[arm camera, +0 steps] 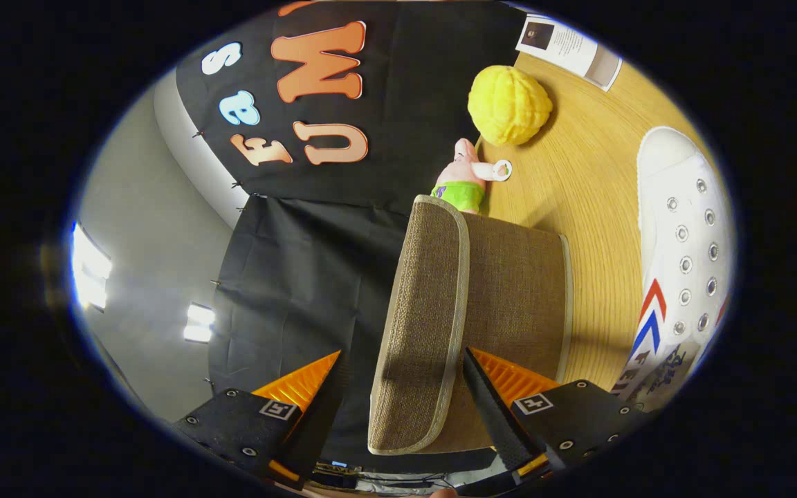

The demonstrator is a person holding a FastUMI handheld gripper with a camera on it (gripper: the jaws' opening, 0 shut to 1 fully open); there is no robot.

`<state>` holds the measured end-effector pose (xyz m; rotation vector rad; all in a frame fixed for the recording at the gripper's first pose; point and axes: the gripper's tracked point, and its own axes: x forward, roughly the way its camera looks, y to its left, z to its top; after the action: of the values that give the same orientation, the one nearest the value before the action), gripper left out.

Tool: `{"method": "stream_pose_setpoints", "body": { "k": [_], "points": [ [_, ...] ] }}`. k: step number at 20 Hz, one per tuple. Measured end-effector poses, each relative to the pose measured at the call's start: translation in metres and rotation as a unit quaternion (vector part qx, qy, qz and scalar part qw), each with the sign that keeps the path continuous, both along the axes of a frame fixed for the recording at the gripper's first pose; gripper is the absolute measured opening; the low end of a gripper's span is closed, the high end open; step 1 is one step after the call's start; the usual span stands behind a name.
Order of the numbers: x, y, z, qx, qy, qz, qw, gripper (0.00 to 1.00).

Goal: Open the storage box then place both shoes into the box .Put the left shoe in first, then the right shoe, with the right side of both shoes facing outward in a uniform manner.

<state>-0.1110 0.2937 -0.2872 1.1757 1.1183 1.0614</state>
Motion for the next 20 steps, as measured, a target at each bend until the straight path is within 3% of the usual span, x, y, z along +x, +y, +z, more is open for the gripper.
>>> {"method": "stream_pose_setpoints", "body": {
  "k": [9, 13, 16, 18, 20],
  "points": [
    [0.000, -0.003, 0.028, 0.046, 0.011, -0.012, 0.999, 0.95],
    [0.008, -0.007, 0.057, 0.076, 0.002, -0.045, 0.996, 0.81],
    [0.005, 0.002, 0.063, 0.081, 0.004, -0.043, 0.996, 0.72],
    [0.002, 0.009, 0.067, 0.077, 0.004, -0.039, 0.996, 0.60],
    [0.007, 0.018, 0.062, 0.051, 0.002, -0.045, 0.998, 0.42]
  ]
}}
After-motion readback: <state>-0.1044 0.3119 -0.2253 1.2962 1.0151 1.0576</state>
